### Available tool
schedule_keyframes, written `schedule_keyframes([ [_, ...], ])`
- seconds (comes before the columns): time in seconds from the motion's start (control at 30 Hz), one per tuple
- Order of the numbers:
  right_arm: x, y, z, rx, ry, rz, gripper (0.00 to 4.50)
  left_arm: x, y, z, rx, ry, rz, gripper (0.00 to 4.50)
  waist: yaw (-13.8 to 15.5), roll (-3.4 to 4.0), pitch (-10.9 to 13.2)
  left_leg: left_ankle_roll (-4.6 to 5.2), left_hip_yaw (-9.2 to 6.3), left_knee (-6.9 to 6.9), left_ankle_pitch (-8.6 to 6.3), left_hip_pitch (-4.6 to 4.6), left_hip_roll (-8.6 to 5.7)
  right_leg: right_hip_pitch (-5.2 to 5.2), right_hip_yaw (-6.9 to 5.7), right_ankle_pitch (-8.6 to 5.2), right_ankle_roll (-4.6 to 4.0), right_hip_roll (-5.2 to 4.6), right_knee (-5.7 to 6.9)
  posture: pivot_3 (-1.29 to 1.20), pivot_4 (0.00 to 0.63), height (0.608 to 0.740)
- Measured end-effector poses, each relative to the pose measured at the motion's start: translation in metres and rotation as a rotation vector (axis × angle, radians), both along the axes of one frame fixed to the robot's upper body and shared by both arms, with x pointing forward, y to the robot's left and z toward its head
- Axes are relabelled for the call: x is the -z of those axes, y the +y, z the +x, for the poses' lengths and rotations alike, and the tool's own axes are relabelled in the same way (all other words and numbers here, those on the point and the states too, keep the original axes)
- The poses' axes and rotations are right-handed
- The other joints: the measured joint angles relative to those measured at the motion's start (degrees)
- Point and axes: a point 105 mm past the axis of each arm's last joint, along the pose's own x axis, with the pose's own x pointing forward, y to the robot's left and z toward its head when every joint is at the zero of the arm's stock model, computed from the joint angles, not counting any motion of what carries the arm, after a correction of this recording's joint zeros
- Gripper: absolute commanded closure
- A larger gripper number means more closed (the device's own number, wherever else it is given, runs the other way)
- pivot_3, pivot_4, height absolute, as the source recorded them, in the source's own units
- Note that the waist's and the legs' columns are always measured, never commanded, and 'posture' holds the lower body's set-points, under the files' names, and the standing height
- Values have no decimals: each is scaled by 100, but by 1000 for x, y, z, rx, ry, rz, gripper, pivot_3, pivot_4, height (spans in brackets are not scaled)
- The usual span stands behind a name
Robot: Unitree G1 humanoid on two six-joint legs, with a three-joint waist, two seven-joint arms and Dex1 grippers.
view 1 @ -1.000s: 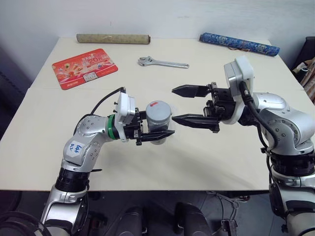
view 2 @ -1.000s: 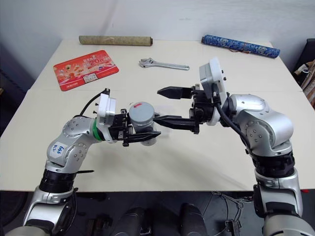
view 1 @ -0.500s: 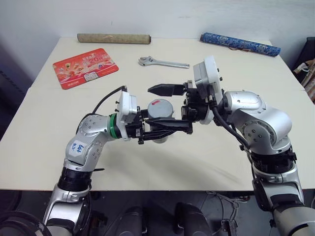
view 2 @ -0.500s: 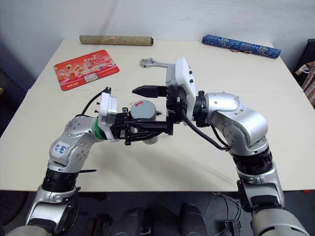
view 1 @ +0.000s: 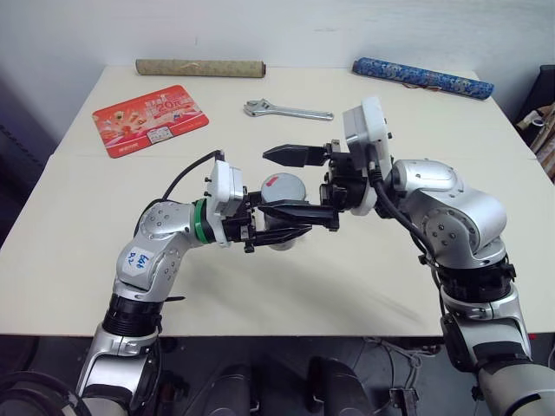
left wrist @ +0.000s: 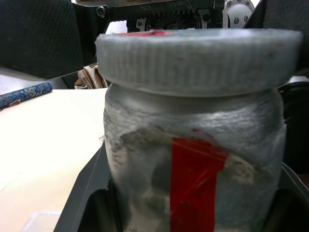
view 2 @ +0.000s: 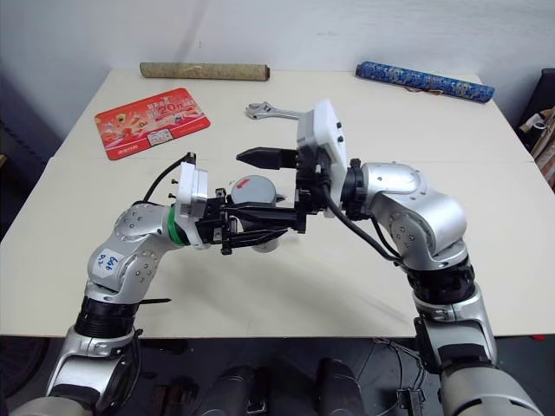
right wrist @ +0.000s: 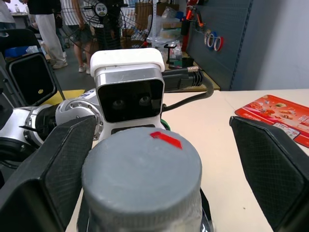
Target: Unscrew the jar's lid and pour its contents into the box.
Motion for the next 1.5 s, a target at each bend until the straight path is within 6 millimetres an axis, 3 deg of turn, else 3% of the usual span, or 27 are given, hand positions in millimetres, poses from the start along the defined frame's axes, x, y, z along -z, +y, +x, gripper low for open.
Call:
schedule_keyframes([
  [0.1,2,-15,-1,0,18,16,31,0,0,0,2,-5,0,2148,2,0,0,1,1,0,-1,0,-1,0,1,0,0,-1,-2,0,150,740],
  [0.27,6,-20,-5,-26,46,36,31,0,1,-1,10,-10,2,2148,-14,0,0,0,1,-1,-1,1,3,0,2,0,0,0,-2,0,150,740],
  [0.5,-6,-7,-18,-89,18,29,31,0,1,-1,9,-10,3,2148,-8,1,0,0,0,-1,0,1,3,0,6,0,0,-2,-2,0,150,740],
  [0.73,1,4,-16,-69,-6,-38,31,2,1,-2,5,-2,3,2148,4,0,0,-1,-1,-1,-1,0,1,0,6,0,0,-3,-3,0,150,740],
  [0.83,1,5,-15,-66,-13,-36,615,2,1,-1,4,-2,3,2148,-3,1,0,-1,-1,-1,-1,0,1,0,5,0,0,-2,-3,0,150,740],
  [0.97,0,7,-12,-60,-16,-20,1991,2,1,-2,3,-4,2,2148,-9,1,0,-1,0,-1,-1,1,2,0,5,0,0,-1,-3,0,150,740],
  [1.1,0,8,-12,-68,4,9,1999,1,2,-2,0,-6,-2,2148,-7,1,0,-1,0,-1,-1,0,2,0,5,0,0,-2,-3,0,150,740],
  [1.2,-1,6,-10,-88,121,105,1999,-1,2,-2,2,-14,-8,2148,-4,1,1,-1,-2,-1,-1,0,2,1,5,0,0,-2,-2,0,150,740],
  [1.37,-29,-20,-15,-133,324,306,1999,0,3,-1,-3,-14,-5,2148,1,4,2,1,-13,-2,-1,-2,1,3,13,0,0,-13,-4,0,150,740],
  [1.43,-35,-40,-8,-56,359,368,1999,-1,3,-1,-6,-17,-5,2148,4,4,2,1,-13,-3,-1,-5,1,3,15,0,0,-13,-10,0,150,740],
  [1.5,-28,-66,5,97,352,384,1999,-1,6,0,-16,-21,-3,2148,20,3,2,2,-15,-4,-3,-6,-1,7,16,0,0,-11,-16,0,150,740],
])
